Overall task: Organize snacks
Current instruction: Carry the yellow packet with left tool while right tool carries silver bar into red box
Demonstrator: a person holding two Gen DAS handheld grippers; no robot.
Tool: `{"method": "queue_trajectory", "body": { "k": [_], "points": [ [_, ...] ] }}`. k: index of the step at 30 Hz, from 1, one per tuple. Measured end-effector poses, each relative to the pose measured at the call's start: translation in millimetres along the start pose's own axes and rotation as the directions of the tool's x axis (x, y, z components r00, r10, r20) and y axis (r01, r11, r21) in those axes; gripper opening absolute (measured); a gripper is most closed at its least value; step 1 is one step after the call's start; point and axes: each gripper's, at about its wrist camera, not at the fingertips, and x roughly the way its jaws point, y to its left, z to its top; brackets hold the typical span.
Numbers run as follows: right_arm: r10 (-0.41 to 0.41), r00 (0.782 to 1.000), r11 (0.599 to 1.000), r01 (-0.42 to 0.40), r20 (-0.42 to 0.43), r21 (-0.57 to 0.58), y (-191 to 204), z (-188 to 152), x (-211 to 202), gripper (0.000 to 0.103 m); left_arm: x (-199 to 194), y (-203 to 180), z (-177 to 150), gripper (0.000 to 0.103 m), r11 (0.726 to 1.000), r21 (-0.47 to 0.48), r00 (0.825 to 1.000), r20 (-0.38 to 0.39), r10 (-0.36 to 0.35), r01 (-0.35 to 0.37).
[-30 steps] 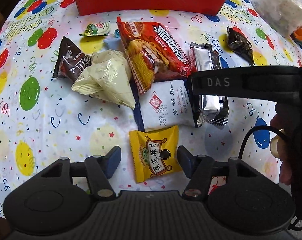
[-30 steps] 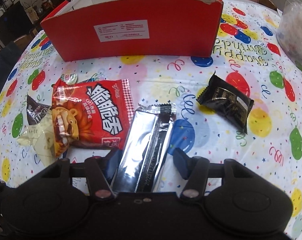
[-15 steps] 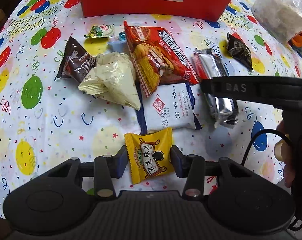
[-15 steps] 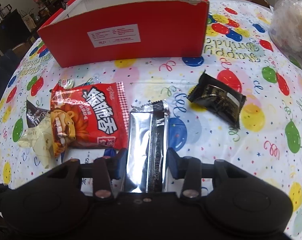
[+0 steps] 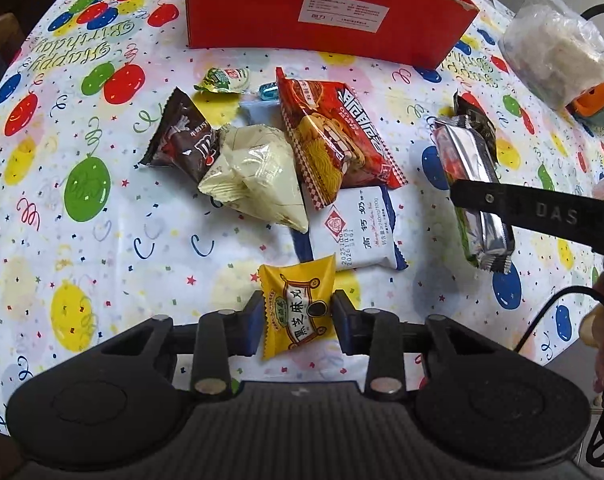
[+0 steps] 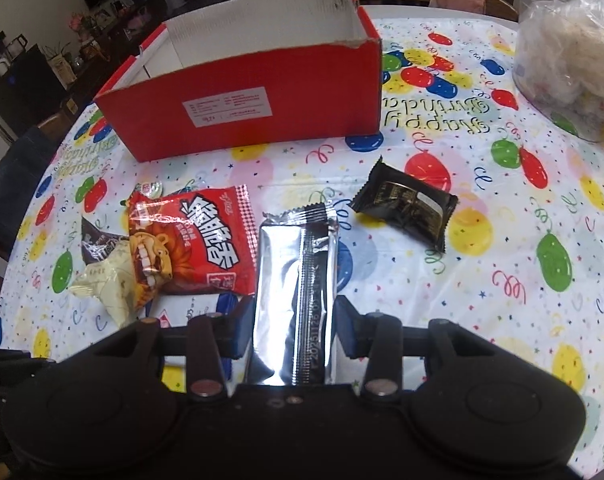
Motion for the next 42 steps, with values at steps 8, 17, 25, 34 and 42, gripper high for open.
{"method": "queue_trajectory", "body": {
  "k": [8, 17, 25, 34, 42],
  "points": [
    [0.004, 0.999, 1.0, -0.004, 0.035, -0.002, 2, -5, -17, 0.04, -1, 8, -3, 0.035, 1.0, -0.011, 1.0, -0.002, -0.012, 0.012],
    [0.008, 0.998, 1.0, -0.008, 0.069, 0.0, 7, -6, -29, 0.04, -5, 8, -4, 0.032, 1.0, 0.009, 1.0, 0.016, -0.001, 0.0],
    [0.024, 0.993, 1.0, -0.023, 0.117, -0.009, 12, 6, -48, 0.04, -33, 13, 5, 0.032, 1.0, 0.012, 0.996, 0.087, -0.027, 0.026],
    [0.052, 0.98, 0.998, -0.043, 0.19, -0.049, 18, 50, -73, 0.04, -80, 8, 46, 0.032, 0.999, 0.034, 0.974, 0.22, -0.047, 0.04],
    [0.065, 0.967, 0.997, -0.051, 0.247, -0.063, 13, 112, -76, 0.04, -104, 8, 112, 0.032, 0.999, 0.002, 0.949, 0.313, -0.034, 0.035]
  ]
}}
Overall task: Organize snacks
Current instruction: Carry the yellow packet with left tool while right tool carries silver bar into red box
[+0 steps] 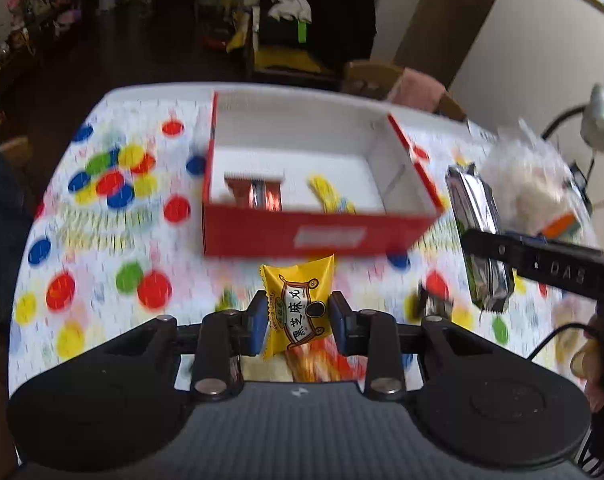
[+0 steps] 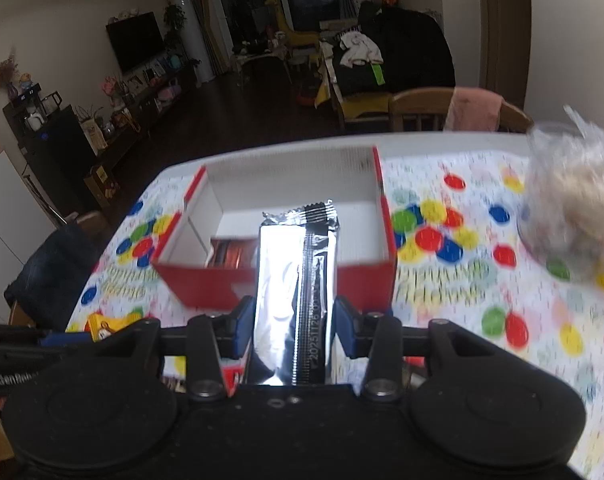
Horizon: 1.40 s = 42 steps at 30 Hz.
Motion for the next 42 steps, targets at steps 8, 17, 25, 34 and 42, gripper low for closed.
{"method": "queue_trajectory", "body": {
  "k": [8, 17, 25, 34, 42],
  "points": [
    [-0.004, 1.0, 0.999, 0.005, 0.005, -0.045, -8, 45, 34, 0.04, 30, 2, 59, 0.032, 0.999, -0.042, 1.0, -0.009, 0.029, -0.03],
    [-0.012, 0.999, 0.998, 0.009, -0.053, -0.066, -24, 87, 89, 0.041, 75, 1, 110, 0.032, 0.994, -0.033, 0.994, -0.04, 0.099, -0.1],
    [0.008, 0.991, 0.996, -0.02, -0.132, -0.089, -25, 102, 140, 0.04, 122, 1, 139, 0.032, 0.986, -0.013, 0.982, -0.097, 0.162, -0.164],
    [0.046, 0.954, 0.995, -0.072, -0.296, -0.075, -26, 103, 204, 0.041, 168, 14, 152, 0.032, 0.977, -0.032, 0.962, -0.183, 0.203, -0.213],
    [0.042, 0.92, 0.99, -0.091, -0.389, -0.109, -18, 95, 239, 0.041, 199, 25, 154, 0.032, 0.972, -0.029, 0.935, -0.28, 0.218, -0.235]
  ]
}}
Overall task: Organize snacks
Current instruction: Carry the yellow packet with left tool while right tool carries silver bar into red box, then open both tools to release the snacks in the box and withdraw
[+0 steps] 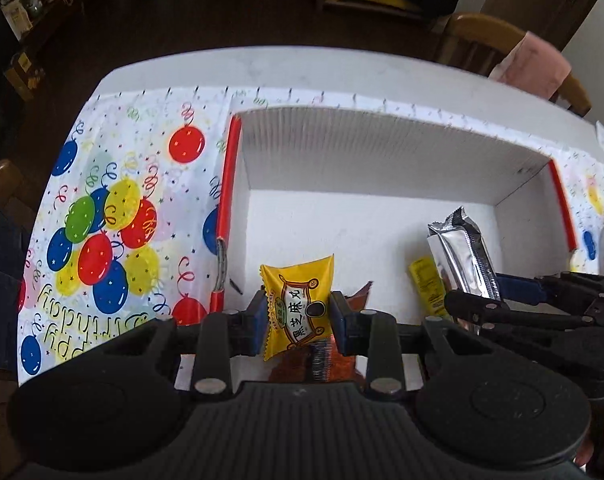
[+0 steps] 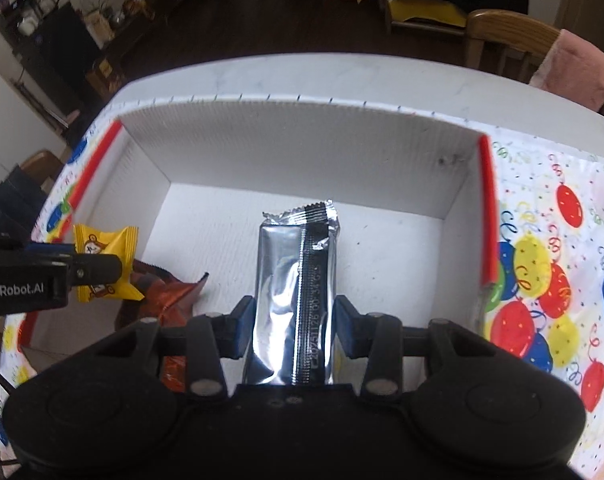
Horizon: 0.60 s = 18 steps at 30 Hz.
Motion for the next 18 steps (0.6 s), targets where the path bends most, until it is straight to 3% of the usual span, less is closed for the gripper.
{"method": "queue_trajectory", "body": {
  "k": [18],
  "points": [
    [-0.032, 0.996, 0.999, 0.029, -0.086, -0.027, -1, -1, 24, 0.044, 8, 1, 4, 0.036, 1.0, 0.001, 1.0, -0.011, -0.004, 0.004]
  ]
}}
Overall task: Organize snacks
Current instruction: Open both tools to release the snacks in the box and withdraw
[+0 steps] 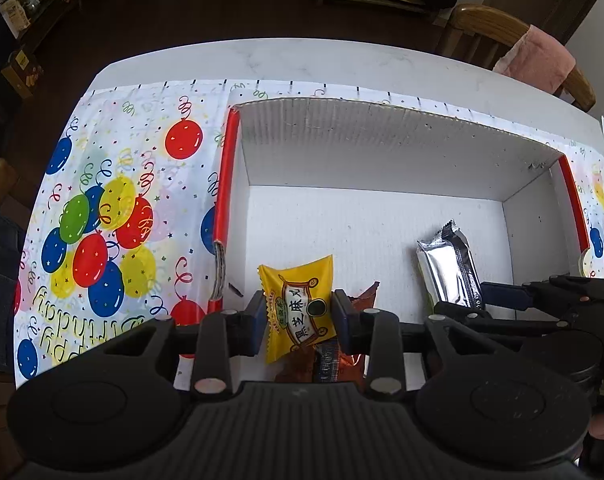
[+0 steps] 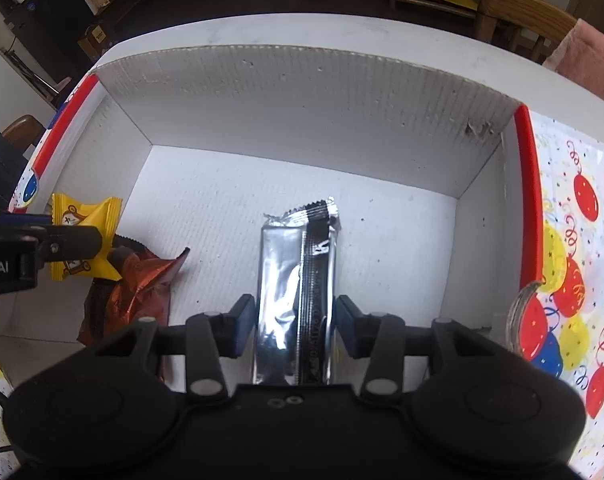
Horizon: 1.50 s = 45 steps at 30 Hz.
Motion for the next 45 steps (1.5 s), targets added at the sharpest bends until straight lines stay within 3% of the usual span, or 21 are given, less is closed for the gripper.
{"method": "queue_trajectory", "body": {
  "k": [11, 15, 22, 33, 45],
  "points": [
    [0.001, 0.999, 1.0, -0.002, 0.053, 0.017, -4, -10, -26, 0.051, -11, 6, -9, 0.039, 0.999, -0.022, 0.999, 0.028, -0.023, 0.024],
    [0.004, 0.996, 1.0, -0.006, 0.087, 0.023, 0, -14, -41, 0.052, -20, 10, -14, 0.051, 0.999, -0.032, 0.998, 0.058, -0.032, 0.033],
    [0.032, 0.986, 0.999, -0.036, 0.163, 0.024, 6, -29, -80, 0.056, -39, 14, -29, 0.051, 0.998, -0.032, 0.993, 0.105, -0.055, 0.059],
    [0.057, 0.952, 0.997, -0.068, 0.302, 0.027, 20, -68, -146, 0.065, -90, 19, -64, 0.051, 0.995, -0.008, 0.974, 0.207, -0.096, 0.1],
    [0.104, 0.905, 0.993, -0.115, 0.411, 0.002, 50, -123, -191, 0.084, -142, 19, -121, 0.057, 0.99, 0.069, 0.945, 0.297, -0.138, 0.123]
  ]
}}
